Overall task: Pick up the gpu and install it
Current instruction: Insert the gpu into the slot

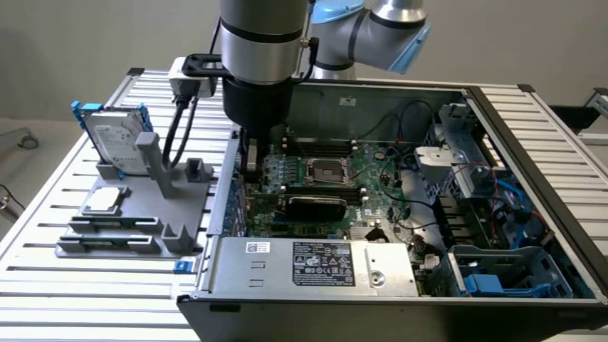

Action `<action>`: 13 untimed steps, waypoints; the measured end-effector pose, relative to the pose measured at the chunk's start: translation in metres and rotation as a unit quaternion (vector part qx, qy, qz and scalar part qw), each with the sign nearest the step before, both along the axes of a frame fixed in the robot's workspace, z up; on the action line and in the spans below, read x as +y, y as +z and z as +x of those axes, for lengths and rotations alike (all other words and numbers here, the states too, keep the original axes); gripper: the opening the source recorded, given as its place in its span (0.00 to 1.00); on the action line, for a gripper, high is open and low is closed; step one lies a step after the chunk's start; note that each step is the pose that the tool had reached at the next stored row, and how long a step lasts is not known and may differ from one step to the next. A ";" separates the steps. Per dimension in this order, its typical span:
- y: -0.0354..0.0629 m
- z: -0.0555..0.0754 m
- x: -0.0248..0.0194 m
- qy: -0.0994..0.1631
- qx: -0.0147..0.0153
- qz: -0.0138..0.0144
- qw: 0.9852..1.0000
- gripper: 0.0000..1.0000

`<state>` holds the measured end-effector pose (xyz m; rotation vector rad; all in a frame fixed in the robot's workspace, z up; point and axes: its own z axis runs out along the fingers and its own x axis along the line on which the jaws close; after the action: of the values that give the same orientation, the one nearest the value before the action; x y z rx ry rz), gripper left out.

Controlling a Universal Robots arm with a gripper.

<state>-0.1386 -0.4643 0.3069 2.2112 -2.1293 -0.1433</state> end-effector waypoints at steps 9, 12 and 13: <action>0.0000 -0.005 -0.0003 0.000 0.000 -0.001 1.000 0.11; 0.0000 -0.006 -0.0003 0.000 0.000 -0.001 1.000 0.11; 0.0000 -0.006 -0.0003 0.000 0.000 -0.001 1.000 0.11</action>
<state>-0.1447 -0.4646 0.3069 2.2100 -2.1287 -0.1414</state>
